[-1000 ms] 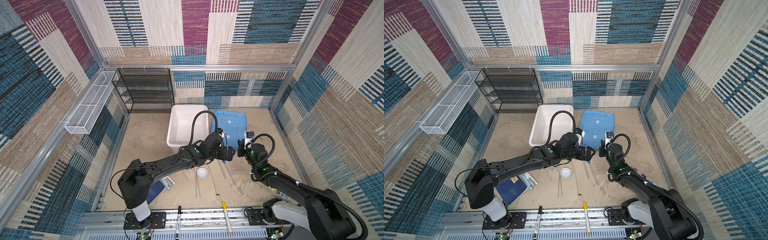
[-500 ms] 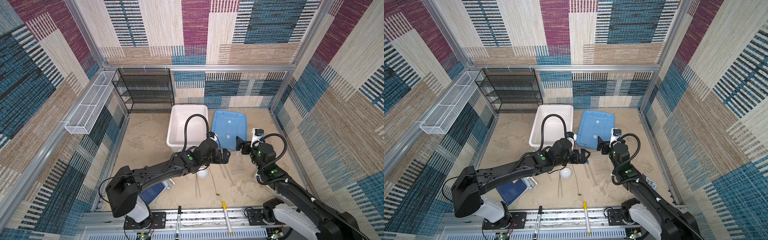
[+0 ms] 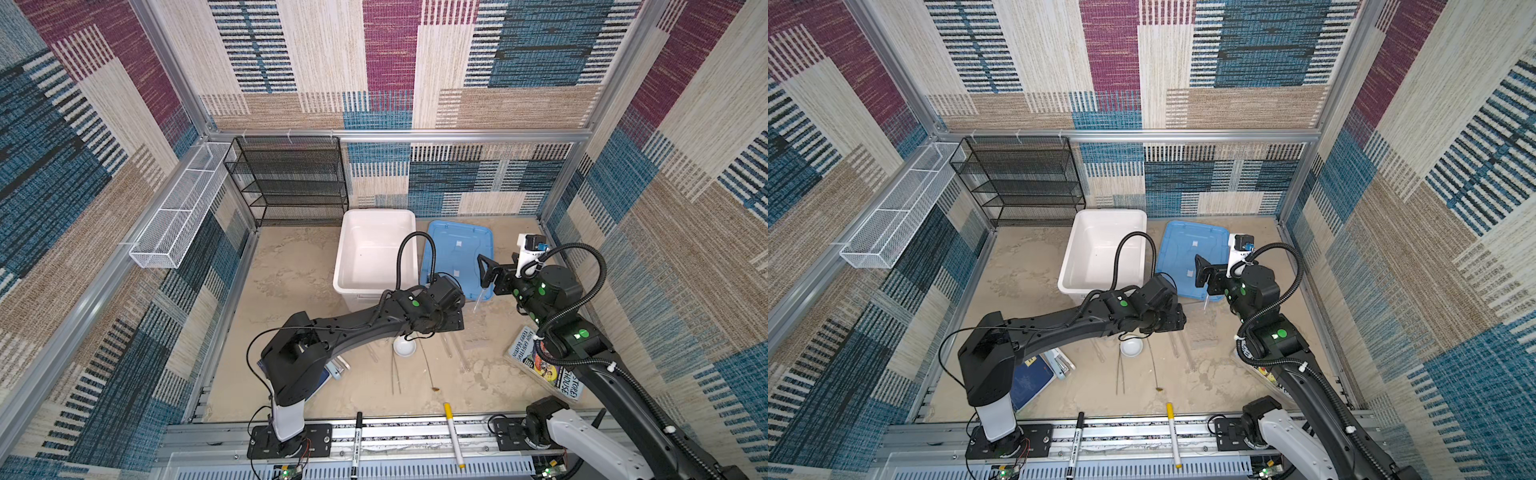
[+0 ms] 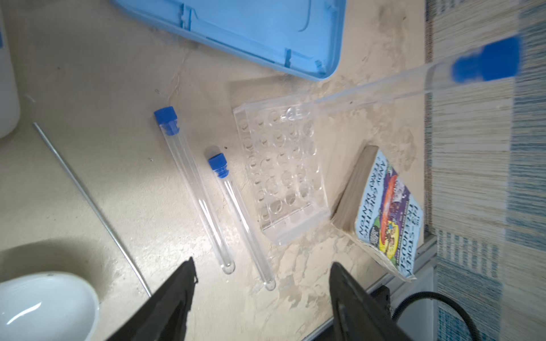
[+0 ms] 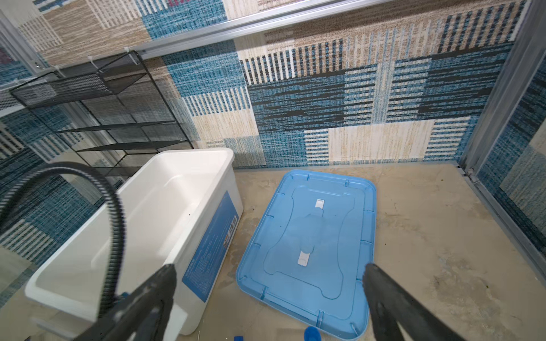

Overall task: Organize the chemistry lab equipment
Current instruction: 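Grasp another blue-capped test tube with the left gripper while the right arm draws back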

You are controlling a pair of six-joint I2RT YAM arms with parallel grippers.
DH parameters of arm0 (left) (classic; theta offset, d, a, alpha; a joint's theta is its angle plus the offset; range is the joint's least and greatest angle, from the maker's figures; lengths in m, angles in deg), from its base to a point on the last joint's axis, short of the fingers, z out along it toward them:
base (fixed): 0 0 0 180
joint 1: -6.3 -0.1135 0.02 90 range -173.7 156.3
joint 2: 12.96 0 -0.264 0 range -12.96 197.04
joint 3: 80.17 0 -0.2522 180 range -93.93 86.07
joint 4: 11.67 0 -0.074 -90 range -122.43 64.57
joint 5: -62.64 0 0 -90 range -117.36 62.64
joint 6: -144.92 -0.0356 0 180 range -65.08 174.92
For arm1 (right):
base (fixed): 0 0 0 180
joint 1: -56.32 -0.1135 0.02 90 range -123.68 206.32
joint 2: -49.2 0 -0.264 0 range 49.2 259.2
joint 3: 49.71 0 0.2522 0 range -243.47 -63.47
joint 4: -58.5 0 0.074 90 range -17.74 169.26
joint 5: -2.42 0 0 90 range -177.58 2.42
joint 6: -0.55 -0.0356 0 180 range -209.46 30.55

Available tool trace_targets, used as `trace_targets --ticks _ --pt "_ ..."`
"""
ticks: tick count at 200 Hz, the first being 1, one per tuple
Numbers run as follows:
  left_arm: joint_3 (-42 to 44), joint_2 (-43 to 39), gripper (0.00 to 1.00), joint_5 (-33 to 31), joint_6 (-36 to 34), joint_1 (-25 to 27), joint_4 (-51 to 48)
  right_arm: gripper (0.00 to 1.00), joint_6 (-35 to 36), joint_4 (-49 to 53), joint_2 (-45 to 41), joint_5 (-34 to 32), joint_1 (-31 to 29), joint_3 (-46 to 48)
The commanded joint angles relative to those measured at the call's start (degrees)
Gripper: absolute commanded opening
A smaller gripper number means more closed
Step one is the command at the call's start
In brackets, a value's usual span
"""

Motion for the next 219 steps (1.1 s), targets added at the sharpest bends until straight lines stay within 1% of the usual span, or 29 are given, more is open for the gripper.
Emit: trace_targets --ticks 1,7,22,34,45,77,118,127,149,165,170,182,192,195,205,210,219 --pt "-1.4 2.3 0.67 0.7 3.5 -0.1 -6.2 0.99 2.1 3.9 -0.5 7.4 0.0 -1.1" --pt "-1.4 2.7 0.64 0.0 3.6 0.0 -6.3 0.99 2.5 4.2 -0.6 7.6 0.0 -0.9" --pt "-2.4 4.1 0.61 -1.7 3.0 0.1 -7.4 0.99 3.4 4.9 -0.7 6.4 0.0 -0.6" --pt "-3.1 4.9 0.6 -4.7 2.3 0.6 -8.4 0.99 4.0 5.0 -1.0 5.7 0.0 0.0" --pt "-3.9 6.0 0.59 -5.9 1.5 0.7 -8.4 0.99 4.4 5.0 -1.4 5.5 0.0 0.7" --pt "-5.7 10.1 0.59 -5.6 2.1 0.8 -8.8 1.0 5.1 4.3 -2.4 5.5 0.0 1.4" --pt "-8.4 13.2 0.57 -9.6 1.9 0.9 -10.1 0.99 5.3 3.4 -4.1 4.5 0.0 2.1" --pt "-9.2 13.9 0.56 -10.0 1.7 0.9 -10.6 0.99 5.3 3.5 -4.5 4.4 0.0 2.2" --pt "-11.8 16.2 0.55 -9.8 1.4 1.0 -12.3 0.99 5.0 3.5 -5.5 3.4 0.0 2.7" --pt "-14.2 18.1 0.55 -11.1 0.7 1.4 -13.9 0.99 4.9 3.4 -5.8 3.0 0.0 2.7" --pt "-14.8 18.7 0.52 -11.3 0.8 1.6 -14.8 0.99 4.9 3.5 -5.6 2.7 0.0 2.7" --pt "-15.7 19.2 0.51 -11.1 0.8 1.6 -15.3 0.99 4.7 3.9 -5.5 2.0 0.0 2.4" --pt "-15.9 19.5 0.47 -11.3 1.1 1.7 -15.7 0.99 4.5 4.2 -5.3 1.5 0.0 2.3" --pt "-15.9 19.6 0.44 -11.3 1.3 1.7 -15.8 0.99 4.4 4.3 -5.3 1.4 0.0 2.3" --pt "-16.4 20.0 0.42 -11.4 1.5 1.5 -16.5 0.99 4.1 4.3 -5.5 1.2 0.0 2.4" --pt "-16.8 20.4 0.39 -11.5 1.8 1.5 -17.0 0.99 3.9 4.2 -5.7 1.2 0.0 2.5" --pt "-17.3 21.0 0.38 -11.5 1.6 1.4 -17.6 0.99 3.5 4.1 -6.0 1.2 0.0 2.8"
